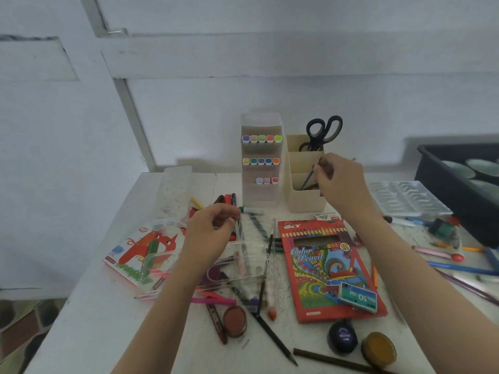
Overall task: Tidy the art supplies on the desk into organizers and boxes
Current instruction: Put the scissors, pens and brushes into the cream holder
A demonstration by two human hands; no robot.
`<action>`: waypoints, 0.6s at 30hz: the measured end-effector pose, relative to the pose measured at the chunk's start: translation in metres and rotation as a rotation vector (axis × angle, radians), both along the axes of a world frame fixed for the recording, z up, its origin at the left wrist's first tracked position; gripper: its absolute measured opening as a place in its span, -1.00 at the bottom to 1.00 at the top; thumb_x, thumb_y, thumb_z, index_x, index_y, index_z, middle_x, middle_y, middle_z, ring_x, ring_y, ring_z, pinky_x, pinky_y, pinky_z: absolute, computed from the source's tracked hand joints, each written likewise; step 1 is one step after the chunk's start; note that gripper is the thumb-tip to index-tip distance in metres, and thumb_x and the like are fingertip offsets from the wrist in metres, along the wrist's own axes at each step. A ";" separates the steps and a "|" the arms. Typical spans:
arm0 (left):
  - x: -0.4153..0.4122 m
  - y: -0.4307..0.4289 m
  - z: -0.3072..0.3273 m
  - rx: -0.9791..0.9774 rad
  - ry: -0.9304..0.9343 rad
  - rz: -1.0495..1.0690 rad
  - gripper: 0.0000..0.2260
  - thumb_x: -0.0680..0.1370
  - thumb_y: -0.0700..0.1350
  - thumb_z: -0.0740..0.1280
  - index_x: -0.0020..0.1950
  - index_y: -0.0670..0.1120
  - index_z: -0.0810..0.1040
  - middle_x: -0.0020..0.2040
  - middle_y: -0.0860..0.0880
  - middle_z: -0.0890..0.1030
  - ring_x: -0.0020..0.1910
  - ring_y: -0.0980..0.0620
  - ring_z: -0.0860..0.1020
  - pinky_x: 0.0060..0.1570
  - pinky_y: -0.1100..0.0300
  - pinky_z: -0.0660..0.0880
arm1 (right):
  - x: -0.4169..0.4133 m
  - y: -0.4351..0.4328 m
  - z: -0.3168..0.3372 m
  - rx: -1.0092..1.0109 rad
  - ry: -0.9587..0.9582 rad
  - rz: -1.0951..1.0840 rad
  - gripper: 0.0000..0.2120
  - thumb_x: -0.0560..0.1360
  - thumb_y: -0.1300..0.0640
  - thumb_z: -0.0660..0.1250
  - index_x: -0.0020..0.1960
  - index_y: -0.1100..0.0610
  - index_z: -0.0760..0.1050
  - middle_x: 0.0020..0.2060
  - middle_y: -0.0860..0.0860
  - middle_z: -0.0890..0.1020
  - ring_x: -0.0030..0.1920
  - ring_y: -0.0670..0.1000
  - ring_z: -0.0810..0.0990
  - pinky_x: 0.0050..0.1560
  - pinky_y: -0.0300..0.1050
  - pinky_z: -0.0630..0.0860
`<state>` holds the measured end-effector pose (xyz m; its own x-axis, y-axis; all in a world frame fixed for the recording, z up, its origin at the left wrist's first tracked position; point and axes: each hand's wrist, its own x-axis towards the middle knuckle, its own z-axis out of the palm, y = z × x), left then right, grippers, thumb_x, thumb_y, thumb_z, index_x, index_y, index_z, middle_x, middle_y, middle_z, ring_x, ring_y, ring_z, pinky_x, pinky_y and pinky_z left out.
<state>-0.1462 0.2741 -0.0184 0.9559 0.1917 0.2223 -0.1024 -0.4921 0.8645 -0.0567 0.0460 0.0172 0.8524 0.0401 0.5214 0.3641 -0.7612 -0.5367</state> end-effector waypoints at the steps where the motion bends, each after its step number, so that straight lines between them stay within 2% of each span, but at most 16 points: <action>1: 0.000 0.000 -0.001 0.006 0.003 -0.002 -0.77 0.51 -0.31 0.31 -0.07 0.01 0.62 -0.19 0.16 0.63 -0.19 0.27 0.56 -0.24 0.58 0.38 | 0.001 0.000 -0.003 -0.020 0.071 -0.010 -0.84 0.56 0.19 0.24 0.01 0.26 0.53 -0.20 0.08 0.58 -0.22 0.10 0.57 -0.15 -0.11 0.51; 3: -0.001 -0.001 -0.002 0.009 0.009 -0.007 -0.78 0.51 -0.31 0.31 -0.07 0.01 0.62 -0.17 0.13 0.64 -0.17 0.25 0.57 -0.24 0.58 0.37 | 0.001 0.001 -0.008 0.002 0.150 -0.081 -0.83 0.55 0.15 0.26 0.05 0.24 0.49 -0.14 0.09 0.59 -0.20 0.11 0.58 -0.17 -0.07 0.54; 5: -0.003 0.000 -0.003 -0.005 0.011 -0.009 -0.76 0.51 -0.31 0.30 -0.10 0.04 0.61 -0.16 0.13 0.64 -0.17 0.26 0.57 -0.25 0.59 0.37 | -0.007 0.006 -0.015 0.101 0.110 -0.153 -0.80 0.53 0.11 0.29 0.06 0.20 0.39 -0.19 0.02 0.53 -0.26 -0.02 0.51 -0.34 -0.24 0.41; 7: -0.004 0.000 -0.003 -0.025 0.010 -0.003 -0.73 0.51 -0.32 0.30 -0.12 0.07 0.60 -0.17 0.17 0.62 -0.16 0.31 0.55 -0.26 0.60 0.37 | -0.019 0.017 -0.026 0.145 0.096 -0.125 -0.85 0.54 0.08 0.27 -0.03 0.14 0.35 -0.29 -0.07 0.48 -0.33 -0.15 0.44 -0.42 -0.33 0.27; 11: -0.004 0.000 -0.002 -0.024 0.010 0.001 -0.74 0.51 -0.31 0.31 -0.13 0.07 0.60 -0.17 0.20 0.61 -0.15 0.35 0.54 -0.24 0.60 0.36 | -0.031 0.048 -0.053 -0.084 0.411 0.031 -0.69 0.53 -0.04 0.23 -0.29 0.14 0.37 -0.40 0.05 0.48 -0.35 0.03 0.49 -0.42 -0.14 0.32; 13: -0.005 -0.001 -0.001 -0.022 0.006 -0.001 -0.74 0.51 -0.30 0.31 -0.13 0.08 0.59 -0.17 0.16 0.63 -0.16 0.33 0.54 -0.24 0.59 0.37 | -0.031 0.058 -0.061 -0.192 0.541 0.045 -0.62 0.52 -0.09 0.25 -0.36 0.10 0.27 -0.44 0.02 0.38 -0.40 0.01 0.39 -0.44 -0.15 0.23; 15: -0.007 -0.001 -0.001 -0.020 -0.002 -0.006 -0.73 0.51 -0.31 0.31 -0.13 0.08 0.59 -0.17 0.14 0.64 -0.16 0.34 0.54 -0.25 0.59 0.37 | -0.029 0.065 -0.067 -0.231 0.586 0.055 -0.59 0.50 -0.05 0.28 -0.38 0.07 0.19 -0.45 -0.01 0.30 -0.42 -0.02 0.30 -0.47 -0.15 0.14; 18: -0.008 0.003 -0.003 -0.035 0.001 -0.008 -0.75 0.50 -0.32 0.31 -0.12 0.04 0.61 -0.15 0.12 0.64 -0.14 0.41 0.53 -0.24 0.55 0.40 | -0.026 0.064 -0.065 -0.179 0.606 0.052 -0.62 0.46 0.14 0.29 -0.42 0.08 0.17 -0.48 -0.01 0.28 -0.46 -0.06 0.27 -0.50 -0.18 0.14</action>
<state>-0.1544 0.2769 -0.0209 0.9577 0.1920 0.2143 -0.1049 -0.4604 0.8815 -0.0824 0.1098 -0.0479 0.9887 0.1316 -0.0723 0.0744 -0.8477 -0.5252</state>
